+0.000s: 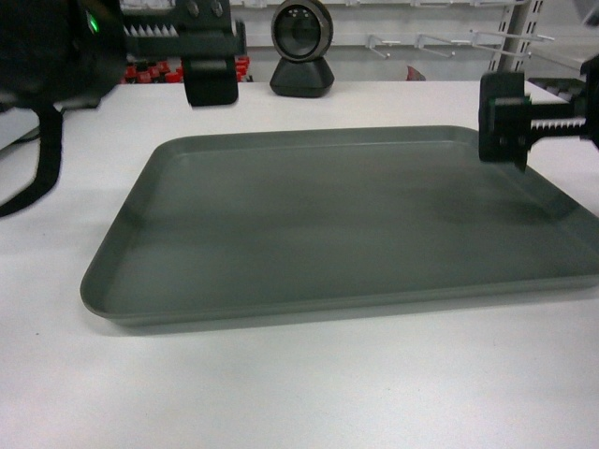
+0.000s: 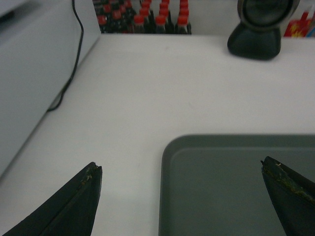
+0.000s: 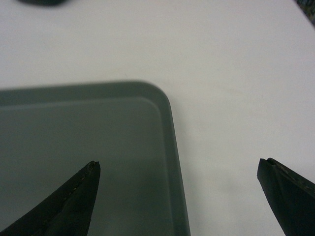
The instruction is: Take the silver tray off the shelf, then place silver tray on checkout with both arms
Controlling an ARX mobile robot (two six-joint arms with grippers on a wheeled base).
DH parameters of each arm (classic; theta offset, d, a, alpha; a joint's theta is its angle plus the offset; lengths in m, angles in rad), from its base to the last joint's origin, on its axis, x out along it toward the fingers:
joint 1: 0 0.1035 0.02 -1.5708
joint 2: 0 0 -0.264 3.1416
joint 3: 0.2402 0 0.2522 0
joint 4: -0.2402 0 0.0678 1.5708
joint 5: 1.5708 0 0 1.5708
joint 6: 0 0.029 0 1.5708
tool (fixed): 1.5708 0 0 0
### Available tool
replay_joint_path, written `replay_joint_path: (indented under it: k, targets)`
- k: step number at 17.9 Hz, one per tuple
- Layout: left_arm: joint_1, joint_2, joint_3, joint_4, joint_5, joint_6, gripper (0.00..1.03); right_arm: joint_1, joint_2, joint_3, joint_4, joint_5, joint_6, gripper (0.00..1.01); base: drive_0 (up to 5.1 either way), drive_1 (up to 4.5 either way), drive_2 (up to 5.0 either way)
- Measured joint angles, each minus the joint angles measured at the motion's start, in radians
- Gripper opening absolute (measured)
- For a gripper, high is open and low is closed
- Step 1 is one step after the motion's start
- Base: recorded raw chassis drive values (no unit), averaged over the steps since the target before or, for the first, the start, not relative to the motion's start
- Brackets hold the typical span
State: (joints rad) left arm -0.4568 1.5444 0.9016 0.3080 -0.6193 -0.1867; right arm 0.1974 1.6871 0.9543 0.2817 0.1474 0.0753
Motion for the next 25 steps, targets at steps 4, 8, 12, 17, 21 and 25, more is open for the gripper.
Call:
replay_joint_path:
  k: [4, 8, 12, 17, 21, 25]
  targets:
    - [-0.01, -0.174, 0.004, -0.041, 0.013, -0.024, 0.98, 0.014, -0.189, 0.001, 0.009, -0.016, 0.096, 0.98, 0.0, 0.0, 0.0]
    - [-0.01, -0.333, -0.016, -0.101, -0.039, -0.013, 0.98, 0.038, -0.406, -0.034, -0.042, 0.014, 0.102, 0.98, 0.0, 0.0, 0.0]
    - [0.105, -0.513, -0.254, 0.087, 0.241, 0.132, 0.68, 0.008, -0.614, -0.243, 0.085, 0.059, -0.017, 0.69, 0.0, 0.0, 0.0]
    - [0.195, -0.643, -0.434, 0.137, 0.352, 0.166, 0.37, -0.002, -0.781, -0.397, 0.043, 0.051, -0.051, 0.38, 0.0, 0.0, 0.0]
    - [0.304, -0.809, -0.655, 0.175, 0.463, 0.169, 0.01, -0.082, -0.953, -0.651, 0.127, -0.026, -0.068, 0.02, 0.0, 0.0, 0.0]
    - [0.393, -0.954, -0.77, 0.144, 0.568, 0.169, 0.01, -0.205, -1.094, -0.789, 0.138, -0.136, -0.068, 0.02, 0.0, 0.0, 0.0]
